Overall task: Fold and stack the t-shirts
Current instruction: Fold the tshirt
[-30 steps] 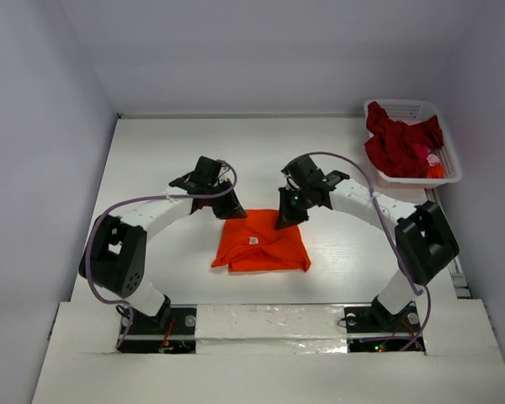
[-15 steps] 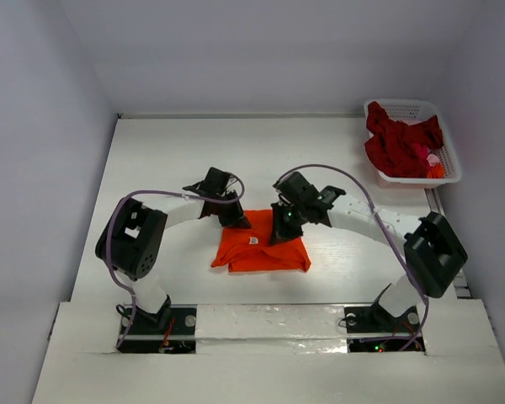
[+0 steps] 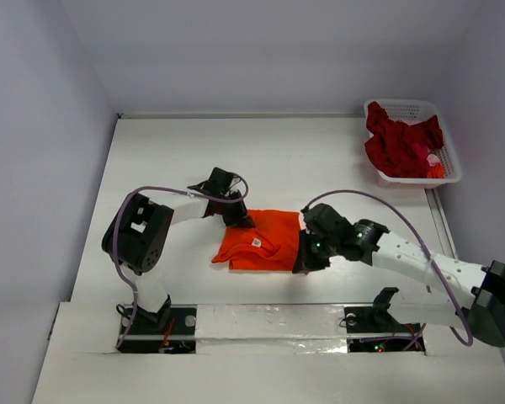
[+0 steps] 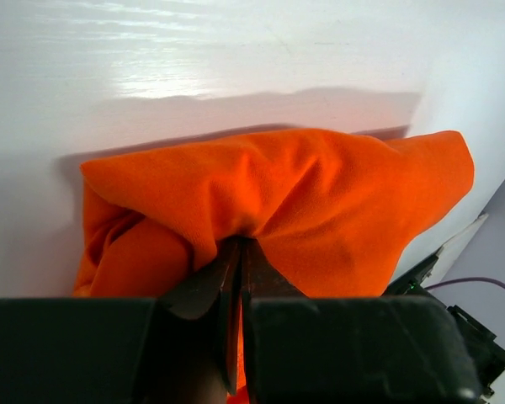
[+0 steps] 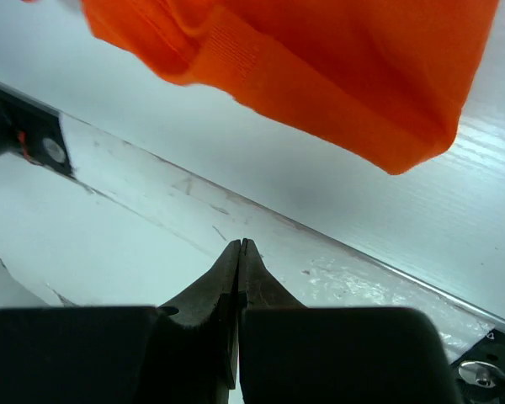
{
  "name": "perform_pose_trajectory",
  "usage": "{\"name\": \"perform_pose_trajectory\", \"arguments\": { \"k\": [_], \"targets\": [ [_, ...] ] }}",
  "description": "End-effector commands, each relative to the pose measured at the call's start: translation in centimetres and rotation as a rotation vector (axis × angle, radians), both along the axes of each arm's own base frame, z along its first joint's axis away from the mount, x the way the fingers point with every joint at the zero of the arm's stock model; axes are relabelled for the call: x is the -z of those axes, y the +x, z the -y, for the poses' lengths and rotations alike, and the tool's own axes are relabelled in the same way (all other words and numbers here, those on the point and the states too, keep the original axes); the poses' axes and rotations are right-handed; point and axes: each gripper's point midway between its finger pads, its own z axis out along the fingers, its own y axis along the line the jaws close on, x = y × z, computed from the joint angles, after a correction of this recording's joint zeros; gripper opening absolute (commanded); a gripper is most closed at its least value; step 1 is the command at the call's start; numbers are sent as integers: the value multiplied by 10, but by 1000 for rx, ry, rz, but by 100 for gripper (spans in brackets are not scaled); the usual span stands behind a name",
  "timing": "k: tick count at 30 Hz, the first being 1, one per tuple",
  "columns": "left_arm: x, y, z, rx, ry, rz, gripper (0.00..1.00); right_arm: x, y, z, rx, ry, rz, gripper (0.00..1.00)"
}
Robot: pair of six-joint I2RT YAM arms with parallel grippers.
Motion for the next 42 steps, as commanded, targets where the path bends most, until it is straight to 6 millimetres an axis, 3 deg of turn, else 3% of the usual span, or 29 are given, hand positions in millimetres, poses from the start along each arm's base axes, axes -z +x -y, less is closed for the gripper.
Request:
{"name": "perform_pose_trajectory", "arguments": {
  "k": [1,2,3,4,7,12,16,18,27,32,38,42],
  "targets": [
    [-9,7,8,16,-2,24,0,-34,27,-11,45,22,116,0],
    [-10,8,8,12,-1,23,0,-24,32,-17,17,-22,99,0],
    [-10,8,8,12,-1,23,0,-47,40,-27,18,24,132,0],
    [-11,7,8,12,-1,20,0,-33,45,-33,3,-24,102,0],
    [-13,3,9,19,1,17,0,-41,64,-51,-13,-17,150,0],
    [-19,2,7,14,5,29,0,-13,83,-67,-25,-40,128,0],
    [-21,1,6,15,8,28,0,12,90,-65,-4,-59,105,0],
    [-22,1,6,18,6,29,0,28,85,-61,-5,-72,79,0],
    [-27,3,6,18,10,37,0,53,76,-51,-1,-85,43,0],
    [-28,11,9,12,16,40,0,70,55,-35,6,-93,-11,0],
    [-23,20,14,15,23,31,0,76,37,-15,18,-125,-28,0],
    [-21,23,16,16,29,27,0,67,30,-10,32,-108,-30,0]
  ]
}}
